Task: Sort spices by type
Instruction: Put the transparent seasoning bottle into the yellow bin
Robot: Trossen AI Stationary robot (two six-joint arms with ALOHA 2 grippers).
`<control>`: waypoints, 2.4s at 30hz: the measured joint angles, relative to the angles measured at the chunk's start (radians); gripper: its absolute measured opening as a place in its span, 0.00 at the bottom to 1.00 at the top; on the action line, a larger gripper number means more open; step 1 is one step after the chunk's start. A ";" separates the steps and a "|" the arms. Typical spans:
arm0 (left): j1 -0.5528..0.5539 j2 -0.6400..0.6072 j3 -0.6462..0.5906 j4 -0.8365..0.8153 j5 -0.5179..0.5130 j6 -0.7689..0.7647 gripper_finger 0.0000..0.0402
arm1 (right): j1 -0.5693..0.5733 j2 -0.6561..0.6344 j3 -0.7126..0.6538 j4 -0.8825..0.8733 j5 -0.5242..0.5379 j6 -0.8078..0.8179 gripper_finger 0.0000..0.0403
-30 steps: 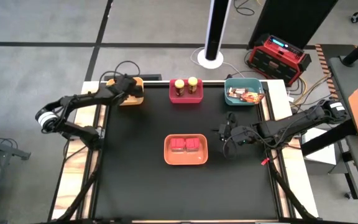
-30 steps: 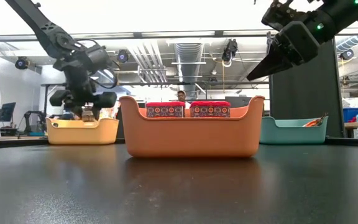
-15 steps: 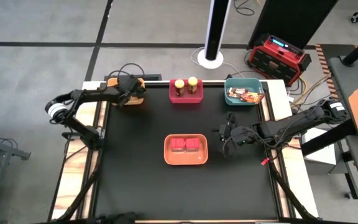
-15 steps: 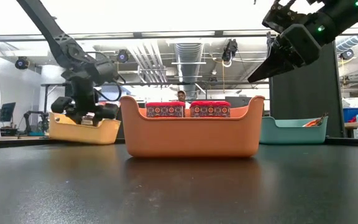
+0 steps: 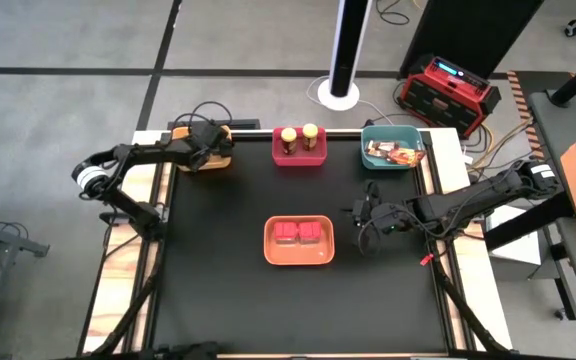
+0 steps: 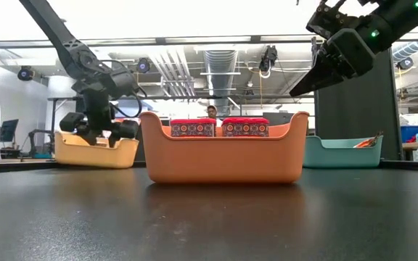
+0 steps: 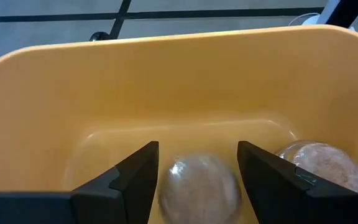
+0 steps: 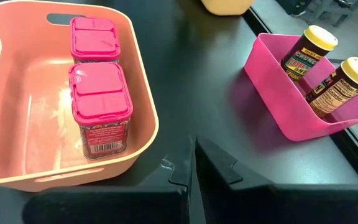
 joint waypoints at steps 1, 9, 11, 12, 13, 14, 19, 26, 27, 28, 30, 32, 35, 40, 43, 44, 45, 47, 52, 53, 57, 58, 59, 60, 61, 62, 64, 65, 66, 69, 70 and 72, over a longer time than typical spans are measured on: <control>0.000 0.000 0.000 -0.001 -0.001 0.000 0.50 | 0.000 0.000 0.000 0.000 0.000 0.000 0.03; 0.000 -0.003 0.002 -0.006 -0.004 0.040 0.51 | 0.000 0.000 0.000 0.000 0.000 0.000 0.03; 0.000 -0.003 0.013 -0.024 -0.004 0.055 0.51 | 0.000 0.000 0.000 0.000 0.000 0.000 0.03; 0.000 -0.004 0.019 -0.033 -0.004 0.062 0.51 | 0.000 0.000 0.000 0.000 0.000 0.000 0.03; 0.000 -0.005 0.026 -0.044 -0.004 0.069 0.51 | 0.000 0.000 0.000 0.000 0.000 -0.001 0.03; 0.000 -0.005 0.034 -0.049 -0.005 0.079 0.51 | 0.000 0.000 0.000 0.000 0.000 -0.002 0.03; 0.000 -0.006 0.070 -0.054 -0.004 0.135 0.51 | 0.000 0.000 0.000 0.000 0.000 -0.003 0.03; -0.007 -0.006 0.162 -0.167 0.017 0.214 0.51 | 0.000 0.000 0.000 0.000 0.000 -0.012 0.03; -0.010 -0.007 0.178 -0.205 0.040 0.236 0.51 | 0.000 0.000 0.000 0.000 0.000 -0.013 0.03; -0.013 -0.007 0.195 -0.251 0.068 0.256 0.50 | 0.000 0.000 0.000 0.000 0.000 -0.013 0.03; -0.017 -0.008 0.225 -0.346 0.113 0.283 0.47 | 0.000 0.000 0.000 0.000 0.000 -0.013 0.03; -0.018 -0.009 0.251 -0.431 0.144 0.318 0.41 | 0.000 0.000 0.000 0.000 0.000 -0.015 0.03; -0.017 -0.012 0.282 -0.555 0.220 0.408 0.27 | 0.000 0.000 0.000 0.000 0.001 -0.013 0.03; -0.023 -0.037 0.324 -0.648 0.241 0.435 0.03 | 0.000 0.000 0.000 0.000 0.000 -0.012 0.03; -0.024 -0.057 0.328 -0.654 0.278 0.517 0.03 | 0.000 0.000 0.000 0.000 0.001 -0.012 0.03; -0.024 -0.059 0.326 -0.654 0.301 0.536 0.02 | 0.000 0.000 0.000 0.000 0.001 -0.013 0.03; -0.024 -0.059 0.322 -0.657 0.336 0.546 0.01 | 0.000 0.000 0.000 0.000 0.001 -0.015 0.03; -0.021 -0.054 0.305 -0.671 0.393 0.551 0.00 | 0.000 0.000 0.000 0.000 0.001 -0.016 0.03; -0.023 -0.054 0.247 -0.630 0.398 0.542 0.00 | 0.000 0.000 0.000 0.000 0.001 -0.016 0.03; -0.023 -0.054 0.234 -0.614 0.398 0.540 0.00 | 0.000 0.000 0.000 0.000 0.001 -0.016 0.03; -0.022 -0.054 0.197 -0.539 0.356 0.533 0.00 | 0.000 0.000 0.000 0.000 0.001 -0.018 0.03; -0.022 -0.054 0.196 -0.530 0.355 0.533 0.00 | 0.000 0.000 0.000 0.000 0.001 -0.018 0.03; -0.021 -0.054 0.196 -0.520 0.353 0.533 0.00 | 0.000 0.000 0.000 0.000 0.001 -0.019 0.03; -0.021 -0.054 0.196 -0.513 0.353 0.533 0.00 | 0.000 0.000 0.000 0.000 0.001 -0.019 0.03; -0.019 -0.054 0.196 -0.511 0.353 0.535 0.00 | 0.000 0.000 0.000 0.000 0.001 -0.019 0.03; -0.016 -0.054 0.197 -0.511 0.353 0.537 0.00 | 0.000 0.000 0.000 0.000 0.001 -0.019 0.03; -0.010 -0.054 0.198 -0.509 0.336 0.537 0.00 | 0.000 0.000 0.000 0.000 0.001 -0.019 0.03; -0.006 -0.054 0.198 -0.506 0.325 0.538 0.00 | 0.000 0.000 0.000 0.000 0.001 -0.019 0.03; -0.002 -0.054 0.198 -0.506 0.319 0.538 0.00 | 0.000 0.000 0.000 0.000 0.001 -0.019 0.03; 0.009 -0.054 0.197 -0.507 0.319 0.538 0.00 | 0.000 0.000 0.000 0.000 0.001 -0.019 0.03; 0.013 -0.053 0.196 -0.507 0.319 0.538 0.00 | 0.000 0.000 0.000 0.000 0.001 -0.019 0.03; 0.016 -0.047 0.196 -0.507 0.319 0.538 0.00 | 0.000 0.000 0.000 0.000 0.001 -0.019 0.03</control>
